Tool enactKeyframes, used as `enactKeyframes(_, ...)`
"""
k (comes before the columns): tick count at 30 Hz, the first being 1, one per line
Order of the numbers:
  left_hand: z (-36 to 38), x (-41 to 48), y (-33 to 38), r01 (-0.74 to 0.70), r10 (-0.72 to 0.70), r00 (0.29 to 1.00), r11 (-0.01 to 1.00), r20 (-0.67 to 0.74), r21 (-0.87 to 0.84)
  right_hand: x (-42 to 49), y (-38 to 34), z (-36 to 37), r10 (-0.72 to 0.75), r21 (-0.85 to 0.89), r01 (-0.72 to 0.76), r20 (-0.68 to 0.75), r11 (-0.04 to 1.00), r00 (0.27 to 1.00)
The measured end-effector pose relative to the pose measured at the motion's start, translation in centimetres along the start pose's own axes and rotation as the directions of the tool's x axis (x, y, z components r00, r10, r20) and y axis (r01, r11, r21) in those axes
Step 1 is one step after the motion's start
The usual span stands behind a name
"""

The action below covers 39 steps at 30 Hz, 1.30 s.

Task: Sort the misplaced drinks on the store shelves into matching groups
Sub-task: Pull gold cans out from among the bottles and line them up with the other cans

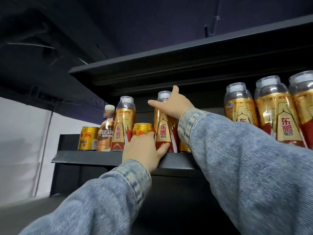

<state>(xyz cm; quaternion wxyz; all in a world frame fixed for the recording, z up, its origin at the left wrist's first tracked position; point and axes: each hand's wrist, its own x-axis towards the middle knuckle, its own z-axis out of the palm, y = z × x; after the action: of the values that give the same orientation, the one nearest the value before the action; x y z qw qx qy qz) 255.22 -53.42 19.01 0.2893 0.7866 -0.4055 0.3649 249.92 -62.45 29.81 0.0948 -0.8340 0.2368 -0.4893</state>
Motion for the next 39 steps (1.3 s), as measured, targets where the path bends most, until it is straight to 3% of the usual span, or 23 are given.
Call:
enactKeyframes(4,0.5,0.2,-0.1,-0.016,0.015,0.999,1.0,0.045,0.021,0.3,-0.4,1.3,0.056,-0.115,-0.065,-0.079,0.991,0.995)
enactKeyframes(10,0.5,-0.1,-0.3,0.008,-0.004,0.998,0.998,0.065,-0.056,-0.3,-0.5,1.4,0.091,0.036,-0.086,-0.165,0.996,0.982)
enactKeyframes(13,0.4,0.0,-0.8,0.042,-0.021,0.995,0.977,0.1,-0.207,-0.6,-0.8,0.9,0.061,0.098,-0.042,-0.201,0.994,0.978)
enactKeyframes(15,-0.4,0.2,-1.1,0.084,-0.026,0.99,0.896,0.138,-0.435,-1.0,-1.2,0.0,0.025,0.161,0.014,-0.237,0.987,0.971)
enactKeyframes(17,-1.4,0.5,-1.2,0.104,0.017,0.985,0.74,0.172,-0.665,-1.5,-1.6,-1.3,-0.006,0.222,0.068,-0.27,0.973,0.963)
enactKeyframes(20,-2.9,1.1,-0.8,0.094,0.099,0.978,0.576,0.184,-0.812,-2.4,-2.3,-3.5,0.005,0.323,0.092,-0.287,0.942,0.958)
enactKeyframes(26,-3.6,0.7,1.1,0.251,0.252,0.89,0.424,0.38,-0.87,-4.7,-1.6,-6.3,0.088,0.403,0.008,-0.22,0.915,0.972)
enactKeyframes(32,-3.5,-2.3,7.0,0.231,0.259,0.904,0.374,0.34,-0.898,-7.3,1.9,-10.2,0.193,0.393,-0.113,-0.17,0.912,0.966)
enactKeyframes(39,-4.1,-6.6,19.9,0.183,0.297,0.921,0.243,0.253,-0.953,-12.8,8.1,-21.4,0.233,0.36,-0.16,-0.169,0.919,0.958)
